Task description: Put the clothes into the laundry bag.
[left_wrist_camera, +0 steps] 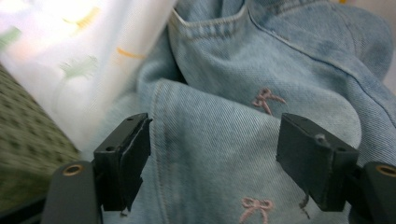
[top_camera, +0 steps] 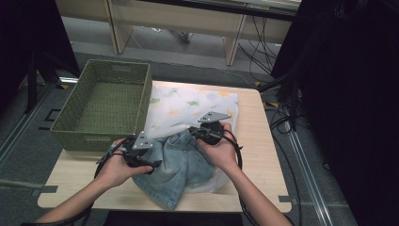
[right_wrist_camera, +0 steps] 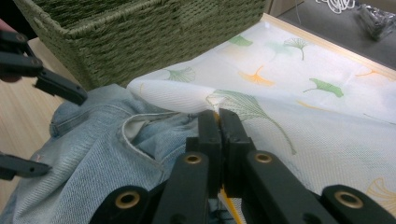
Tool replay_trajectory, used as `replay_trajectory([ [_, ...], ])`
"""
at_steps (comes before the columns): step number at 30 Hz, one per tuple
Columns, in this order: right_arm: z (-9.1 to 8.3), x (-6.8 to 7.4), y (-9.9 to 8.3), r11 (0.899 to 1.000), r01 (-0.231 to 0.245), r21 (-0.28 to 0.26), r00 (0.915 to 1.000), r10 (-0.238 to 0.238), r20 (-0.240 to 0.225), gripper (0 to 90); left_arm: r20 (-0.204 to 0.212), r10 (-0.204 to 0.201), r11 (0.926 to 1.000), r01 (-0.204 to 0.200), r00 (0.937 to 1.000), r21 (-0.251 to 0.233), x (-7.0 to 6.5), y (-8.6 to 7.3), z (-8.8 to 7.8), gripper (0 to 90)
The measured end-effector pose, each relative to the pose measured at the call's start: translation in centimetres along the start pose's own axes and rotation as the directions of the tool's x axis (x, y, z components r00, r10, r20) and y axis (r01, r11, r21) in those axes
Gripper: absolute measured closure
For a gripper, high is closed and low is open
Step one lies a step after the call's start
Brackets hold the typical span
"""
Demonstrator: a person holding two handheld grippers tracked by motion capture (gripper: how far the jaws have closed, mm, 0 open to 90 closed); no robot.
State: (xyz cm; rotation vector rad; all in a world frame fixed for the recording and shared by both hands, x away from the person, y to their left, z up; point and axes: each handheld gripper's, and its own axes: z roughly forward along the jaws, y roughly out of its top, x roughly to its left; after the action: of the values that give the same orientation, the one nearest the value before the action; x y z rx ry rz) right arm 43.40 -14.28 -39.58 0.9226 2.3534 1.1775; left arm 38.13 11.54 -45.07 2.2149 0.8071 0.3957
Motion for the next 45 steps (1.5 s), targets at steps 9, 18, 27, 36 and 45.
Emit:
replay_trajectory([
  [9, 0.2, 0.2, -0.1, 1.0, 0.01, 0.01, 0.9999, -0.009, -0.011, 89.9, 0.006, 0.057, 0.9936, -0.057, 0.9984, 0.097, -0.5, -0.7, 2.9, 28.7],
  [18, 0.2, 0.5, -0.2, 1.0, 0.0, 0.014, 1.0, 0.0, -0.007, 89.9, -0.026, 0.086, 0.9892, -0.082, 0.9959, 0.121, -0.7, -1.2, 3.6, 59.2],
  [27, 0.3, 0.5, -0.2, 1.0, 0.016, 0.017, 0.9998, -0.016, -0.009, 89.9, -0.041, 0.084, 0.9905, -0.079, 0.9956, 0.113, -1.2, -1.7, 4.0, 83.9],
  [36, 0.2, 0.5, -0.1, 1.0, 0.014, 0.012, 0.9999, -0.014, -0.008, 89.9, -0.006, 0.011, 0.9995, -0.011, 0.9999, 0.03, -1.4, -1.0, 2.4, 85.6],
  [45, 0.1, 0.7, 0.2, 1.0, 0.018, 0.001, 0.9998, -0.018, -0.004, 90.0, 0.068, -0.064, 0.9935, 0.07, 0.9956, -0.09, -2.4, 0.2, 0.3, 85.8],
])
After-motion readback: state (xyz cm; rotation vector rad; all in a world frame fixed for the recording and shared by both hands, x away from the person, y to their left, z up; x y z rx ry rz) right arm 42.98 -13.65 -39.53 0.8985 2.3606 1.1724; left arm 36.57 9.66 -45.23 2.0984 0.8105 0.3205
